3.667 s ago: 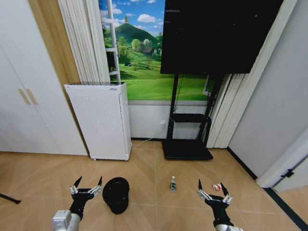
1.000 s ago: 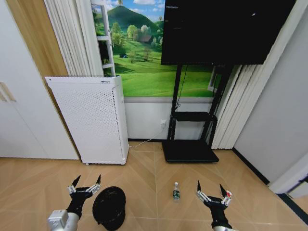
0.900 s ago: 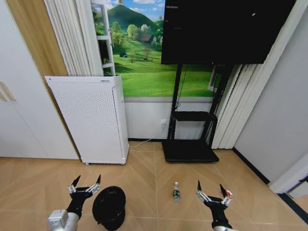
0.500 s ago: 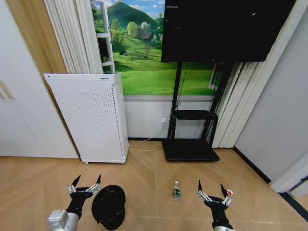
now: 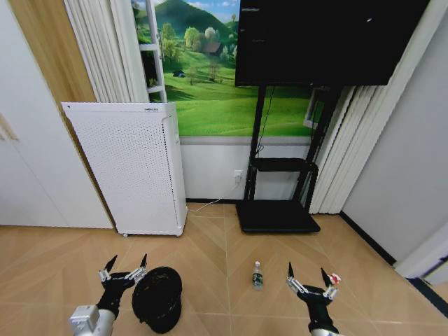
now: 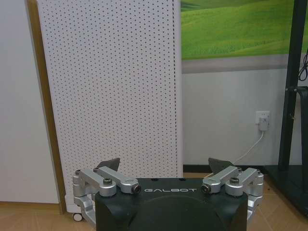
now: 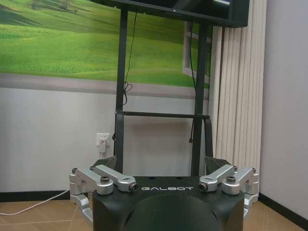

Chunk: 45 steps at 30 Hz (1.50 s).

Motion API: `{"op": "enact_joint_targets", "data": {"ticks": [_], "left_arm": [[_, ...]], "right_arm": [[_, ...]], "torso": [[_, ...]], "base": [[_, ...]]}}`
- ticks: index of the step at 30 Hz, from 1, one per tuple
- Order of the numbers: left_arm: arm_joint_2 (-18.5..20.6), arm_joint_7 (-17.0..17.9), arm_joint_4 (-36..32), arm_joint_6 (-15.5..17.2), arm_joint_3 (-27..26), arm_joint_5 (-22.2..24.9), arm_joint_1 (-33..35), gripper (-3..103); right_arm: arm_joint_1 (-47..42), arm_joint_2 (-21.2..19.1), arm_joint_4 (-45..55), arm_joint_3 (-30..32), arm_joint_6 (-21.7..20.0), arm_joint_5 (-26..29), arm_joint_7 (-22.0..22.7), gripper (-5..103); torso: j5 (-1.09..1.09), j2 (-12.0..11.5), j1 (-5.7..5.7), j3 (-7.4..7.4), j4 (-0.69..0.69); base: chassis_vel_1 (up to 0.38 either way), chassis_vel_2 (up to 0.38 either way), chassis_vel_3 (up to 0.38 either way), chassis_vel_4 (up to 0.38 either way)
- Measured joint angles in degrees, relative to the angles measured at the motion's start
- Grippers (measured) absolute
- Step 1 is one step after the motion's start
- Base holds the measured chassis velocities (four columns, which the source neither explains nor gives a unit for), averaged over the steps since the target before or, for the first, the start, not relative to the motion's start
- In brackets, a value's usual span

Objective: Pick up the trash bin and place the garbage on the floor into it.

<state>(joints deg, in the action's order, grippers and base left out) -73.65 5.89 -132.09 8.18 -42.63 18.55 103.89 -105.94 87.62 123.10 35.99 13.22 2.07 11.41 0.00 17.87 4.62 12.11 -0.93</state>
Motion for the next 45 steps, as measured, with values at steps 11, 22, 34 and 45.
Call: {"op": "enact_joint_targets", "data": {"ticks": [11,22,34,45], "left_arm": [[-0.02,0.05,0.06,0.14,0.08,0.18,0.04,100],[0.05,0.05,0.16,0.26,0.17,0.29,-0.12,100],[0.3,0.05,0.41,0.39,0.16,0.55,-0.35,100],[0.14,0.11,0.44,0.44,0.14,0.33,-0.01,100]], "right_arm": [[0.12,-0.04,-0.27,0.03,0.0,-0.02,0.03,100],[0.23,0.1,-0.61,-0.04,-0.01,-0.1,0.05,100],[0.54,0.09,-1.14,-0.04,-0.1,-0.23,0.05,100],[0.72,0.07,-1.38,0.06,-0.16,-0.23,0.07,100]], "torso": [[0.0,-2.32,-0.72,-1.6,0.0],[0.0,-4.76,-1.36,-3.4,0.0],[0.0,-7.82,-2.09,-5.72,0.0],[0.0,-10.1,-2.52,-7.57,0.0]], "base": [[0.0,0.0,0.0,0.0],[0.0,0.0,0.0,0.0],[0.0,0.0,0.0,0.0],[0.0,0.0,0.0,0.0]]}}
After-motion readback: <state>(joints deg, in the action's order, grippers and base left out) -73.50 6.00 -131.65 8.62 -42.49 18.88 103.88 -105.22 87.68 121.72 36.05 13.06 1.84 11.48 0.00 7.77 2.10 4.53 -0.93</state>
